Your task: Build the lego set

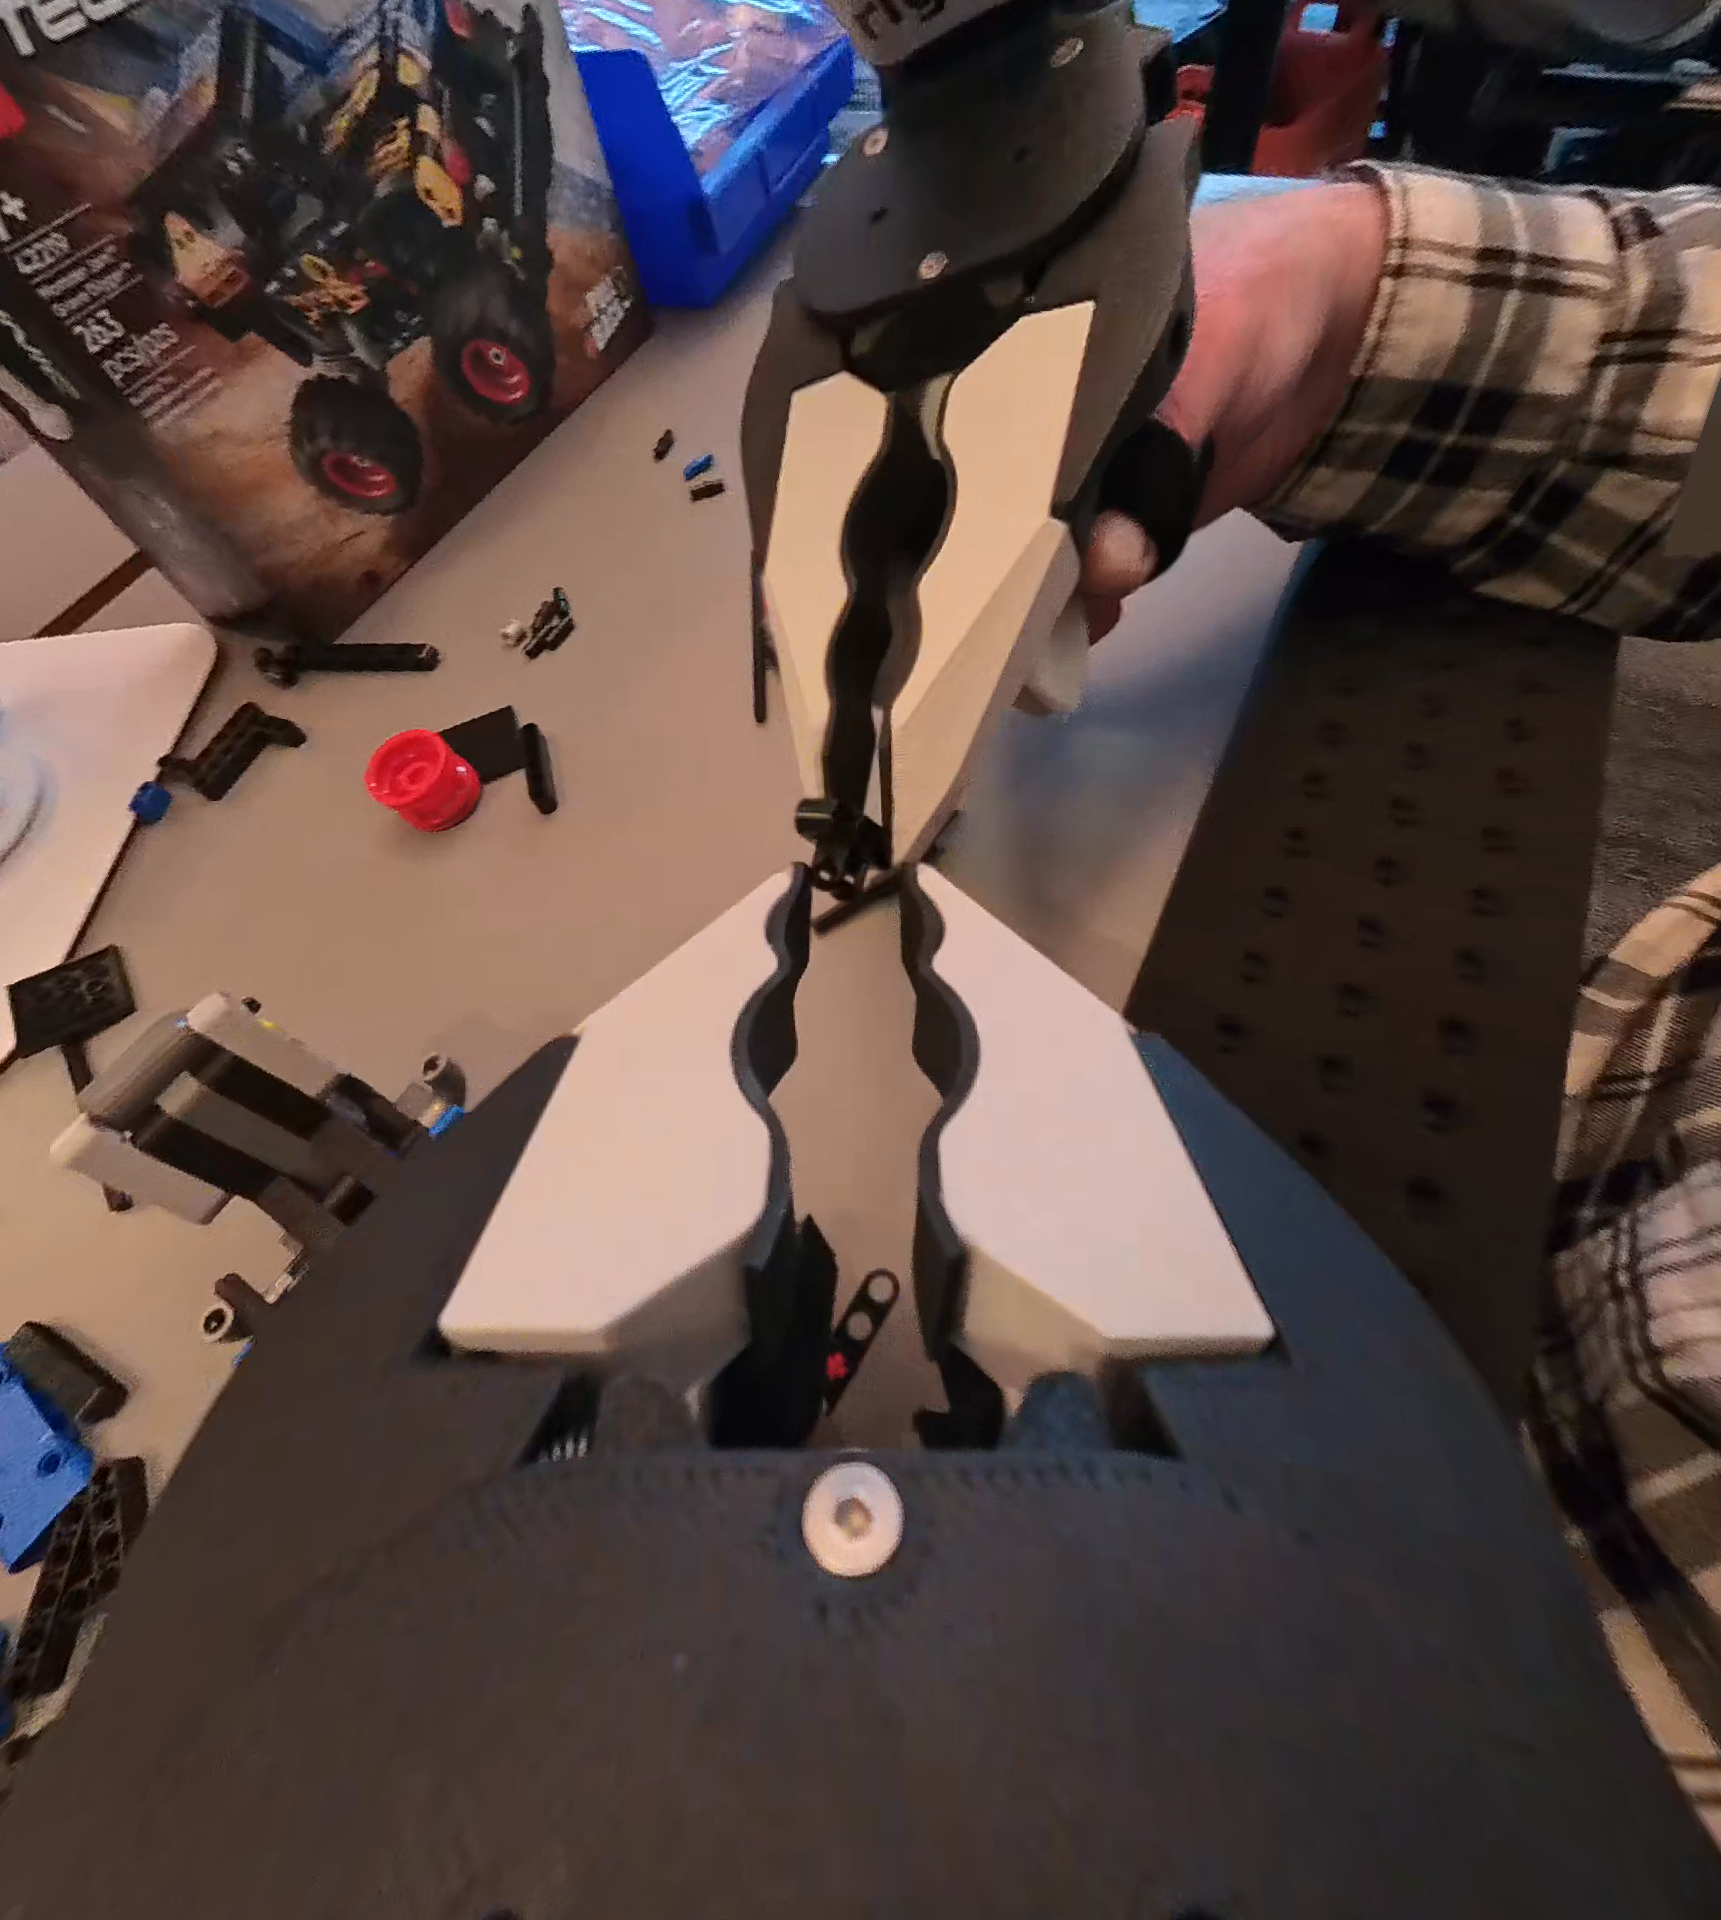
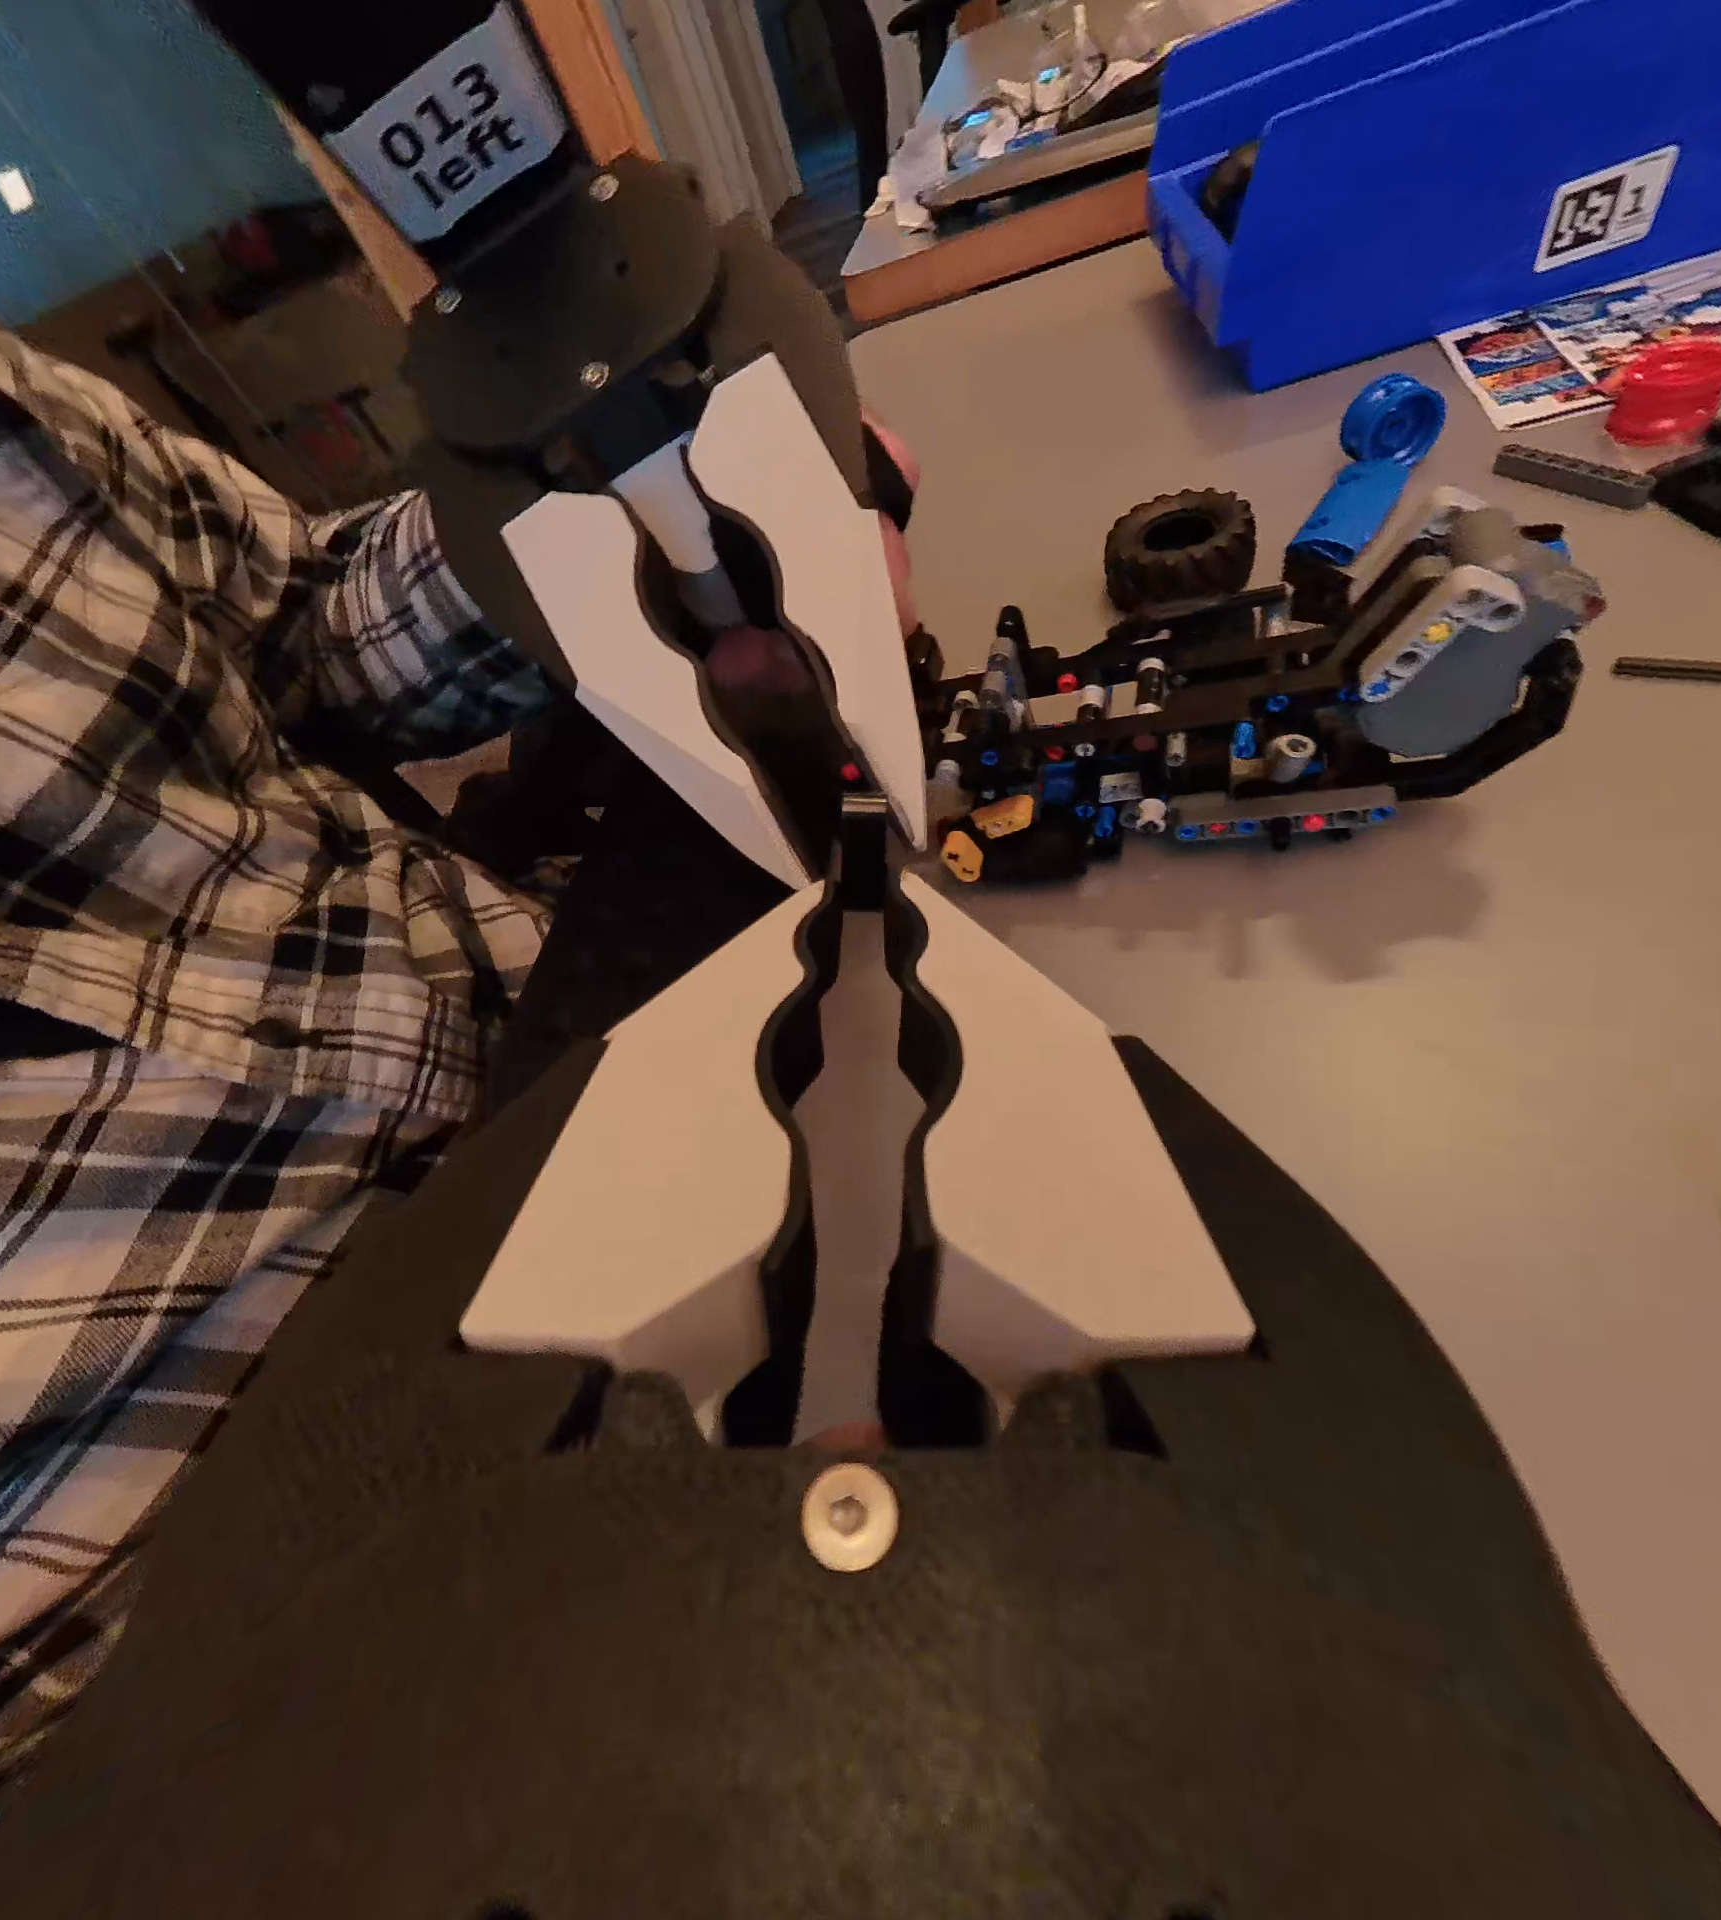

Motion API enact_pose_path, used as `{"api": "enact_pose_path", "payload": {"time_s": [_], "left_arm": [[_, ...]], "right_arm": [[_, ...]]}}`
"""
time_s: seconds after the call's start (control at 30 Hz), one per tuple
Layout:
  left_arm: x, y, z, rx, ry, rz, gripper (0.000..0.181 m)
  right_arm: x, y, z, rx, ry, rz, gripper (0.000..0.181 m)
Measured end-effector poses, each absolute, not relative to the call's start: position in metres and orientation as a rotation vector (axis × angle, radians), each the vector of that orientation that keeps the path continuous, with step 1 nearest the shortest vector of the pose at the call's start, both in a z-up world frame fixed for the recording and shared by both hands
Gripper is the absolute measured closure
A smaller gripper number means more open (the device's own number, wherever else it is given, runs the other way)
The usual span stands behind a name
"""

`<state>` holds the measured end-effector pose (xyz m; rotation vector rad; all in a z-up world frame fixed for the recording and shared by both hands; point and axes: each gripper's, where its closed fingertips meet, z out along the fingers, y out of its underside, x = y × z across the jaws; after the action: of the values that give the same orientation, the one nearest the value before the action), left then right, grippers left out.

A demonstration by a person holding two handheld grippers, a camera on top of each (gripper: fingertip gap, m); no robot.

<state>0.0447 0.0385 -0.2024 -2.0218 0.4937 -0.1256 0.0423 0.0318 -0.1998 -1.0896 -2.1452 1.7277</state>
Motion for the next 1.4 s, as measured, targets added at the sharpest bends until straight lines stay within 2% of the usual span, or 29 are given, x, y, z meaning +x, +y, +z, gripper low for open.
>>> {"api": "enact_pose_path", "payload": {"time_s": [0.47, 0.6, 0.83, 1.1, 1.17, 1.3, 1.4], "left_arm": [[0.056, 0.022, -0.204, -1.995, 0.485, -0.326, 0.175], [0.048, 0.024, -0.200, -1.972, 0.393, -0.353, 0.175], [0.021, 0.023, -0.188, -1.908, 0.166, -0.439, 0.176], [0.011, 0.015, -0.196, -1.907, 0.078, -0.449, 0.176], [0.011, 0.015, -0.196, -1.898, 0.063, -0.464, 0.176], [0.009, 0.016, -0.196, -1.885, 0.038, -0.484, 0.176], [0.008, 0.017, -0.197, -1.885, 0.029, -0.480, 0.176]], "right_arm": [[0.051, 0.015, -0.205, -0.980, -2.277, 1.655, 0.175], [0.044, 0.022, -0.201, -1.015, -2.217, 1.617, 0.164], [0.042, 0.070, -0.245, -1.094, -2.257, 1.031, 0.160], [0.060, 0.085, -0.291, -1.175, -2.398, 0.700, 0.153], [0.061, 0.085, -0.292, -1.201, -2.402, 0.723, 0.154], [0.063, 0.084, -0.293, -1.220, -2.403, 0.753, 0.175], [0.062, 0.083, -0.293, -1.224, -2.393, 0.774, 0.176]]}}
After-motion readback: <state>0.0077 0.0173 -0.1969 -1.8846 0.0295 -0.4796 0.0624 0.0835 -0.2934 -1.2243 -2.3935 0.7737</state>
